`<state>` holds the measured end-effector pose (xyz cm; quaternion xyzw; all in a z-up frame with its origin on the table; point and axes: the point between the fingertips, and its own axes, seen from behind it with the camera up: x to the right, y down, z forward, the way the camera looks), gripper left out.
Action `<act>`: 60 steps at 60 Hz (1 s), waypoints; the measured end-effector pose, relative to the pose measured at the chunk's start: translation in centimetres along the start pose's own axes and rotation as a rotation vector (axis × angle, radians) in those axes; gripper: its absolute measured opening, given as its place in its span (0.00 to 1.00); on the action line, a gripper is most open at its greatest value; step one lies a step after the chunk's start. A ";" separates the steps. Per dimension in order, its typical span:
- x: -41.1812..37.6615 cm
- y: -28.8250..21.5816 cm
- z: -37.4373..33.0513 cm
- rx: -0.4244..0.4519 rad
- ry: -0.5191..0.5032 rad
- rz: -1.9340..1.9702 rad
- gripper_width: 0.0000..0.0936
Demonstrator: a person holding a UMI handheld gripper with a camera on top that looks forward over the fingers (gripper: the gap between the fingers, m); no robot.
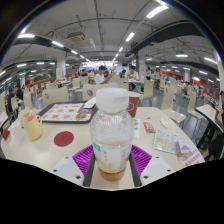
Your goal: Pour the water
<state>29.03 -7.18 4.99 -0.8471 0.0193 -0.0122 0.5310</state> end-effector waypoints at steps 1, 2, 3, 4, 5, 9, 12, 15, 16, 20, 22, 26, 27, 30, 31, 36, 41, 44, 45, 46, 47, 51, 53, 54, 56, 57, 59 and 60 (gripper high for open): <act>0.0 0.0 0.0 0.001 0.001 0.002 0.59; 0.1 -0.1 0.0 0.005 0.003 0.002 0.58; 0.1 -0.1 0.0 0.005 0.005 0.003 0.57; 0.1 -0.1 0.0 0.006 0.006 0.003 0.55; 0.1 -0.2 0.1 0.007 0.009 0.004 0.54; 0.2 -0.1 0.1 0.001 0.021 0.005 0.50; 0.2 -0.1 0.2 -0.003 0.030 0.005 0.46; 0.1 -0.2 0.2 0.000 0.042 -0.001 0.46; 0.1 -0.2 0.2 -0.001 0.045 -0.007 0.46; -0.2 -0.2 0.4 -0.014 0.066 -0.015 0.46; -0.3 -0.4 0.5 -0.019 0.074 -0.011 0.46; -0.3 -1.0 0.3 -0.026 0.099 -0.032 0.46; -0.3 -1.3 0.3 -0.025 0.108 -0.043 0.46; -0.4 -2.4 0.2 -0.020 0.132 -0.082 0.46; -0.5 -2.7 0.4 -0.018 0.140 -0.094 0.46; -0.8 -5.4 0.3 -0.006 0.201 -0.178 0.46; -2.1 -8.8 0.4 0.008 0.279 -0.297 0.46; -2.9 -11.0 0.1 0.013 0.323 -0.385 0.46; -3.3 -11.7 0.1 0.016 0.340 -0.418 0.46; -3.7 -12.4 0.2 0.019 0.357 -0.452 0.46; -3.9 -13.2 -0.1 0.024 0.370 -0.486 0.46; -6.7 -15.8 0.6 0.043 0.426 -0.629 0.47; -7.9 -17.1 0.3 0.052 0.448 -0.705 0.46; -8.8 -17.4 0.9 0.054 0.463 -0.745 0.47; -10.0 -18.6 0.9 0.062 0.483 -0.823 0.46; -10.7 -19.1 0.5 0.066 0.495 -0.862 0.46; -12.2 -19.8 0.6 0.076 0.512 -0.945 0.46; -13.0 -20.1 0.8 0.081 0.518 -0.989 0.46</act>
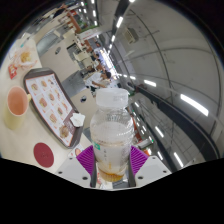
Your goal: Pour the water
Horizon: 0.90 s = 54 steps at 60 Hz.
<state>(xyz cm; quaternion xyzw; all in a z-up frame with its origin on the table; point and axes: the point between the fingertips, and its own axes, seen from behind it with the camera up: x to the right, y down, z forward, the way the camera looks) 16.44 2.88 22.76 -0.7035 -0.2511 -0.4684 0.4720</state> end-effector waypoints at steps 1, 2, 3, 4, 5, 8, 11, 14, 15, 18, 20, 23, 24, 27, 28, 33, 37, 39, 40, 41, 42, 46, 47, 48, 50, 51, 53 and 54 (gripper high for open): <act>-0.2 -0.8 -0.1 0.012 0.009 -0.042 0.46; -0.5 -1.6 -0.2 0.025 0.017 -0.084 0.46; -0.7 -2.4 -0.2 0.038 0.025 -0.127 0.47; -1.0 -3.1 -0.4 0.052 0.031 -0.172 0.46; -1.6 -3.8 -0.3 0.066 0.037 -0.217 0.46; -2.5 -5.5 -0.8 0.095 0.050 -0.349 0.46; -3.5 -6.9 -1.1 0.121 0.068 -0.468 0.46; -4.8 -7.7 -0.8 0.146 0.088 -0.590 0.46; -5.1 -8.0 -0.9 0.147 0.097 -0.635 0.46; -5.9 -8.6 -1.0 0.154 0.119 -0.752 0.46; -6.6 -9.0 -1.0 0.162 0.128 -0.816 0.46; -7.3 -9.2 -0.6 0.164 0.143 -0.910 0.46; -7.6 -9.3 -0.6 0.162 0.146 -0.935 0.46; -8.2 -9.1 -0.2 0.154 0.143 -0.980 0.46; -8.2 -8.8 0.1 0.152 0.138 -0.988 0.46; -9.0 -8.6 0.5 0.133 0.104 -1.003 0.46; -8.9 -8.8 0.4 0.142 0.099 -0.989 0.46; -8.7 -9.0 0.4 0.144 0.089 -0.958 0.46; -8.7 -9.0 0.3 0.144 0.079 -0.934 0.46; -8.7 -8.9 0.3 0.142 0.068 -0.904 0.46; -8.6 -8.9 0.2 0.139 0.056 -0.870 0.46; -7.9 -8.5 0.0 0.125 -0.003 -0.693 0.46; -7.8 -8.4 -0.1 0.122 -0.019 -0.636 0.46; -7.5 -8.4 -0.3 0.118 -0.034 -0.579 0.46; -7.0 -8.3 -0.5 0.110 -0.067 -0.464 0.46; -6.9 -8.4 -0.6 0.111 -0.073 -0.409 0.46; -6.3 -8.5 -0.9 0.111 -0.112 -0.293 0.46; -6.1 -8.5 -1.0 0.111 -0.132 -0.239 0.46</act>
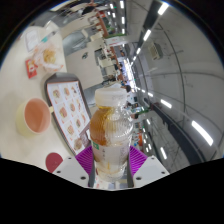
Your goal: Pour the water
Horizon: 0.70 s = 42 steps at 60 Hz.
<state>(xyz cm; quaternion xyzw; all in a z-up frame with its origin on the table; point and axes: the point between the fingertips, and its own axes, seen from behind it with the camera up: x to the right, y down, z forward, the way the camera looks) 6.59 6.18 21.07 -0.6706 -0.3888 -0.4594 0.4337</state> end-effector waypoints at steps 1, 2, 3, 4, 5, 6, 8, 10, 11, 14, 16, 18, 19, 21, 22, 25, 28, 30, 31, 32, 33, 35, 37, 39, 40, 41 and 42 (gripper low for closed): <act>0.1 0.0 -0.1 0.005 -0.018 0.052 0.46; 0.3 0.0 -0.2 0.010 -0.035 0.104 0.46; 0.2 -0.2 -0.3 0.013 -0.046 0.155 0.46; 0.3 -0.1 -0.3 0.020 -0.061 0.206 0.46; 0.4 -0.1 -0.3 0.027 -0.080 0.257 0.46; 0.4 0.0 -0.3 0.031 -0.098 0.307 0.46; 0.2 0.3 -0.3 0.032 -0.136 0.400 0.46; -0.6 0.3 -0.3 0.029 -0.167 0.489 0.46; -0.7 0.7 0.0 0.030 -0.187 0.534 0.46; -1.7 1.4 0.4 0.017 -0.245 0.672 0.46; -2.8 1.7 0.7 0.011 -0.281 0.762 0.46; -3.4 2.2 1.0 0.010 -0.315 0.843 0.46; -3.9 2.4 1.1 0.011 -0.331 0.878 0.46; -4.7 2.7 1.6 0.012 -0.362 0.934 0.46; -5.2 2.9 1.8 0.011 -0.377 0.958 0.46; -6.8 3.3 2.3 0.010 -0.407 1.013 0.46; -8.2 3.9 2.7 0.006 -0.439 1.040 0.46; -9.2 4.3 2.9 -0.005 -0.462 1.060 0.46; -9.9 4.4 3.1 -0.006 -0.473 1.072 0.46; -10.5 4.3 3.1 -0.008 -0.482 1.083 0.46; -10.9 4.4 3.2 -0.008 -0.490 1.093 0.47; -11.8 4.7 3.4 -0.010 -0.505 1.107 0.47; -12.8 5.1 3.5 -0.020 -0.524 1.117 0.46; -13.7 5.4 3.6 -0.035 -0.540 1.129 0.46; -14.2 5.6 3.5 -0.044 -0.548 1.135 0.47; -14.8 6.0 3.4 -0.052 -0.557 1.138 0.48; -14.4 5.8 3.5 -0.020 -0.539 1.154 0.48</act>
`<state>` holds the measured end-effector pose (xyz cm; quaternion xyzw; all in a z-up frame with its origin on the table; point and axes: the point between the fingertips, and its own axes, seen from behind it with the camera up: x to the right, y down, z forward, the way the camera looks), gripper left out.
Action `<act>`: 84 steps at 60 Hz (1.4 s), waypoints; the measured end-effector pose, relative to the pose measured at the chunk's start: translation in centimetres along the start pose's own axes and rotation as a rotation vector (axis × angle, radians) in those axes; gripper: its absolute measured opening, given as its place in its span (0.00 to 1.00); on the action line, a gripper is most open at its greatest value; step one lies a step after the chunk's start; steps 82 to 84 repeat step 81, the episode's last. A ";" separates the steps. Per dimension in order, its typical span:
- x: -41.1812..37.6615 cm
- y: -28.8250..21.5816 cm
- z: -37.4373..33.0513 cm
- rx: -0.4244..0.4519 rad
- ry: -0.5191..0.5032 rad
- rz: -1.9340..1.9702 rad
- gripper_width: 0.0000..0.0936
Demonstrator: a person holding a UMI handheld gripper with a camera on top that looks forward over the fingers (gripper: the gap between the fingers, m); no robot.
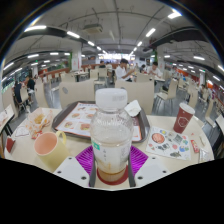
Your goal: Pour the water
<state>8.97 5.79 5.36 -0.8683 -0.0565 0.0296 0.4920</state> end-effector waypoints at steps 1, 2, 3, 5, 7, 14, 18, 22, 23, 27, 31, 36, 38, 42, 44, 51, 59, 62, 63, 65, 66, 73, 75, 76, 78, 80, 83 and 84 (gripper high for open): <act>0.0 -0.1 0.0 0.014 0.000 -0.001 0.48; 0.1 0.3 0.0 0.011 0.001 -0.005 0.48; 0.1 0.3 0.0 0.017 0.001 -0.010 0.49; 0.2 0.2 0.1 0.023 -0.005 -0.012 0.49; 0.1 0.3 -0.3 0.032 -0.005 -0.002 0.51; 0.1 0.5 -0.4 0.047 -0.012 -0.002 0.58; 0.0 1.4 -0.7 0.000 -0.015 -0.017 0.66; -0.3 1.9 -0.9 -0.035 -0.026 -0.003 0.90; -0.3 2.0 -1.1 -0.042 -0.024 -0.001 0.92; 0.1 2.3 -2.3 -0.068 0.006 -0.012 0.90; 0.2 2.3 -4.0 -0.094 0.034 -0.026 0.90; -0.5 1.9 -6.9 -0.122 0.060 -0.015 0.91; -1.0 1.7 -8.2 -0.132 0.069 -0.005 0.90; -1.9 1.2 -11.1 -0.143 0.094 0.013 0.90; -2.5 1.0 -12.6 -0.150 0.109 0.017 0.90; -4.5 0.2 -17.6 -0.149 0.148 0.026 0.91; -6.8 -0.7 -22.1 -0.134 0.161 0.049 0.91; -7.4 -0.8 -23.3 -0.134 0.168 0.051 0.91; -7.7 -0.8 -23.7 -0.132 0.169 0.054 0.91; -8.1 -0.8 -24.4 -0.130 0.170 0.055 0.90; -8.2 -0.8 -24.7 -0.128 0.172 0.053 0.91; -8.9 -0.4 -26.1 -0.132 0.184 0.036 0.90; -9.0 -0.2 -26.5 -0.138 0.191 0.023 0.90; -9.1 -0.2 -26.7 -0.140 0.193 0.016 0.90; -9.3 -0.2 -26.8 -0.137 0.190 0.008 0.90; -9.6 -0.2 -26.9 -0.132 0.190 0.007 0.90; -9.6 -0.2 -27.0 -0.132 0.190 0.008 0.90; -9.6 -0.2 -27.0 -0.132 0.190 0.008 0.90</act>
